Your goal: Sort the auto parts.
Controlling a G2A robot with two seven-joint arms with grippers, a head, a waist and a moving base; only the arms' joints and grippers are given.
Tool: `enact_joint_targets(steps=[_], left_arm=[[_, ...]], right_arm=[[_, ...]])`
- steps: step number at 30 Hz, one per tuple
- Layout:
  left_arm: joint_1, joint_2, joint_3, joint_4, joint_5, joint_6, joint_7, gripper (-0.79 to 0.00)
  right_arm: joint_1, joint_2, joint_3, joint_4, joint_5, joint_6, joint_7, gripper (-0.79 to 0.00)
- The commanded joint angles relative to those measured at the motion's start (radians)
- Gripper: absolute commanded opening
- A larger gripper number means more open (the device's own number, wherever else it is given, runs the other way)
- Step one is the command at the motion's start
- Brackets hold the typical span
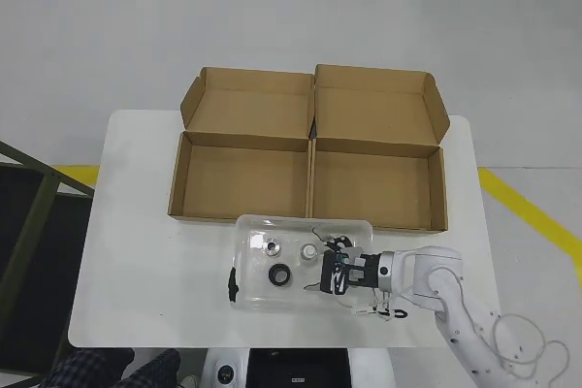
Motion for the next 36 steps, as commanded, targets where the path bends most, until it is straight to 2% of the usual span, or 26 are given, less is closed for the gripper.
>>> enact_joint_targets(steps=[1, 3, 11, 14, 17, 22, 25, 26, 27, 28, 36], left_arm=[[0.000, 0.000, 0.000, 0.000, 0.000, 0.000, 0.000, 0.000], [0.000, 0.000, 0.000, 0.000, 0.000, 0.000, 0.000, 0.000], [0.000, 0.000, 0.000, 0.000, 0.000, 0.000, 0.000, 0.000], [0.000, 0.000, 0.000, 0.000, 0.000, 0.000, 0.000, 0.000], [0.000, 0.000, 0.000, 0.000, 0.000, 0.000, 0.000, 0.000], [0.000, 0.000, 0.000, 0.000, 0.000, 0.000, 0.000, 0.000], [0.000, 0.000, 0.000, 0.000, 0.000, 0.000, 0.000, 0.000], [0.000, 0.000, 0.000, 0.000, 0.000, 0.000, 0.000, 0.000], [0.000, 0.000, 0.000, 0.000, 0.000, 0.000, 0.000, 0.000], [0.000, 0.000, 0.000, 0.000, 0.000, 0.000, 0.000, 0.000], [0.000, 0.000, 0.000, 0.000, 0.000, 0.000, 0.000, 0.000]], right_arm=[[0.008, -0.001, -0.007, 0.007, -0.001, 0.005, 0.002, -0.126], [0.017, -0.002, -0.017, 0.018, -0.001, 0.012, 0.005, -0.120], [0.044, -0.004, -0.040, 0.052, -0.010, 0.044, -0.005, -0.206], [0.050, -0.003, -0.045, 0.065, -0.019, 0.053, -0.019, -0.314], [0.055, -0.003, -0.050, 0.072, -0.028, 0.059, -0.027, -0.385], [0.060, -0.002, -0.057, 0.079, -0.036, 0.062, -0.034, -0.440], [0.063, 0.000, -0.058, 0.079, -0.035, 0.060, -0.035, -0.545], [0.064, 0.000, -0.058, 0.079, -0.032, 0.059, -0.036, -0.603], [0.065, 0.001, -0.057, 0.076, -0.031, 0.056, -0.035, -0.717], [0.065, 0.001, -0.056, 0.073, -0.028, 0.053, -0.035, -0.785], [0.059, 0.010, -0.028, 0.028, 0.009, 0.023, -0.036, -0.785]])
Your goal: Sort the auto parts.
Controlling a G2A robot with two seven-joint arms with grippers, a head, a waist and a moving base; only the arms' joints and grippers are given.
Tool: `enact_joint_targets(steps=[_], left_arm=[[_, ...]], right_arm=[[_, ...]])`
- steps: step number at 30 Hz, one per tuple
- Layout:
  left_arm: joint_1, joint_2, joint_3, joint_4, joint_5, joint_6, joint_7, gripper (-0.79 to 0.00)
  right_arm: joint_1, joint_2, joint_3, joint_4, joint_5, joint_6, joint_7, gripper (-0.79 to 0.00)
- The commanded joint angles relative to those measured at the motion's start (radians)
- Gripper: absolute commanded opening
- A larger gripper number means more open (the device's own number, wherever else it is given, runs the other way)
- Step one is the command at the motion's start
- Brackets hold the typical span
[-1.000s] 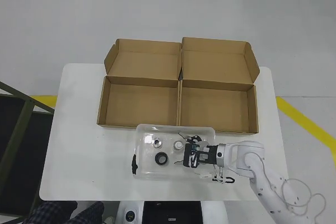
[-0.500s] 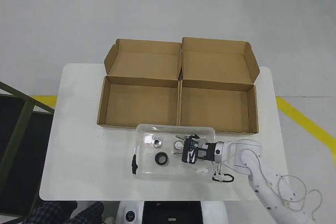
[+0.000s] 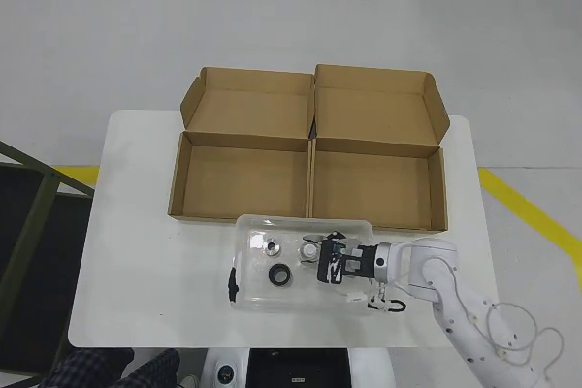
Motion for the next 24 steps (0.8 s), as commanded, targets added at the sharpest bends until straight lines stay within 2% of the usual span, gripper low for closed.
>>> enact_joint_targets(steps=[1, 10, 18, 24], left_arm=[[0.000, 0.000, 0.000, 0.000, 0.000, 0.000, 0.000, 0.000], [0.000, 0.000, 0.000, 0.000, 0.000, 0.000, 0.000, 0.000], [0.000, 0.000, 0.000, 0.000, 0.000, 0.000, 0.000, 0.000], [0.000, 0.000, 0.000, 0.000, 0.000, 0.000, 0.000, 0.000]], right_arm=[[-0.004, 0.003, 0.012, -0.017, 0.013, -0.009, 0.000, -0.785], [-0.037, 0.018, 0.082, -0.098, 0.147, -0.054, -0.026, -0.785], [-0.085, 0.025, 0.180, -0.155, 0.310, 0.024, -0.101, -0.785], [-0.105, 0.031, 0.240, -0.176, 0.407, 0.038, -0.139, -0.785]])
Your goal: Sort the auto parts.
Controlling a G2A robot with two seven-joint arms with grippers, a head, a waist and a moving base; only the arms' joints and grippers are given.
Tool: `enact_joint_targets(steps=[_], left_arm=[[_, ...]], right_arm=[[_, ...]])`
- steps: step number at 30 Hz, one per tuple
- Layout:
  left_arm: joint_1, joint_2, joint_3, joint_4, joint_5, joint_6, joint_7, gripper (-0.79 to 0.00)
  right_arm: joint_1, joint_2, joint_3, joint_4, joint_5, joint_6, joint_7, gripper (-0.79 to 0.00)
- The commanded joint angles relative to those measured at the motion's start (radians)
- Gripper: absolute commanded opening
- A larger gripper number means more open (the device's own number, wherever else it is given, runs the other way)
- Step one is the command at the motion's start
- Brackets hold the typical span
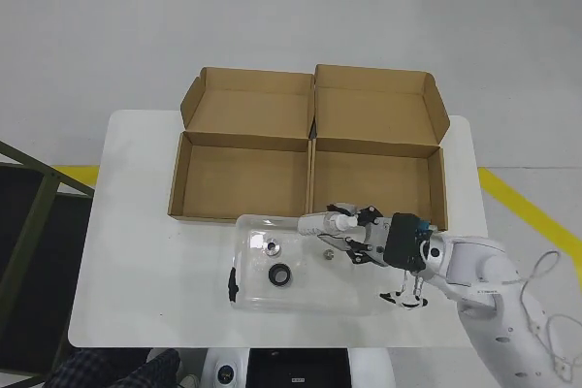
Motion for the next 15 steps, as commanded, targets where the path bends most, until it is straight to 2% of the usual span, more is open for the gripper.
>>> enact_joint_targets(steps=[1, 15], left_arm=[[0.000, 0.000, 0.000, 0.000, 0.000, 0.000, 0.000, 0.000], [0.000, 0.000, 0.000, 0.000, 0.000, 0.000, 0.000, 0.000]], right_arm=[[-0.005, 0.002, 0.020, -0.017, 0.024, 0.007, -0.006, -0.785], [-0.014, 0.004, 0.108, -0.029, 0.166, 0.058, -0.082, -0.785]])
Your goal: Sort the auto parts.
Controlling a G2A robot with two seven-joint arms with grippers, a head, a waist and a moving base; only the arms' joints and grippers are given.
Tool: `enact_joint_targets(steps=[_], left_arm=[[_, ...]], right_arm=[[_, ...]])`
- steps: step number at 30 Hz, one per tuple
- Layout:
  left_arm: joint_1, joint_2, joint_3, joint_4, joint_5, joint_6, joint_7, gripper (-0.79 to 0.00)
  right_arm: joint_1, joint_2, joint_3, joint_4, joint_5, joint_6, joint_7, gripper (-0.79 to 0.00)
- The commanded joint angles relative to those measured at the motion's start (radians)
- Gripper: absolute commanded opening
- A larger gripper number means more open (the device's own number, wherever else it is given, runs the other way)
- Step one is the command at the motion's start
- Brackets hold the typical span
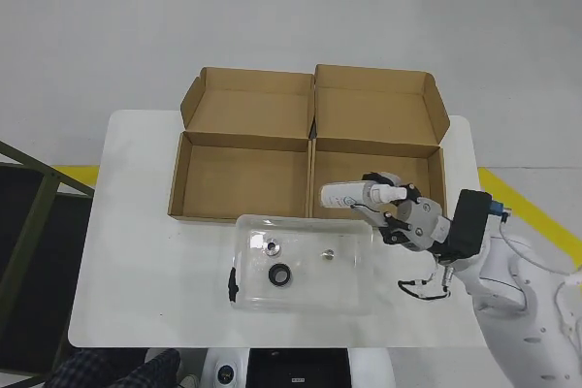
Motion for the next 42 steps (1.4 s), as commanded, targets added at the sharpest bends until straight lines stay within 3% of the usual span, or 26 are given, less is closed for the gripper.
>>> enact_joint_targets(steps=[1, 17, 29, 42], left_arm=[[0.000, 0.000, 0.000, 0.000, 0.000, 0.000, 0.000, 0.000], [0.000, 0.000, 0.000, 0.000, 0.000, 0.000, 0.000, 0.000], [0.000, 0.000, 0.000, 0.000, 0.000, 0.000, 0.000, 0.000], [0.000, 0.000, 0.000, 0.000, 0.000, 0.000, 0.000, 0.000]], right_arm=[[0.002, 0.000, 0.009, -0.002, -0.002, 0.004, -0.010, -0.785], [0.004, -0.002, 0.027, 0.019, 0.018, -0.035, -0.080, -0.785], [0.028, -0.005, -0.027, 0.117, -0.042, -0.045, -0.025, -0.785], [0.116, -0.016, -0.131, 0.284, -0.126, 0.023, 0.059, -0.785]])
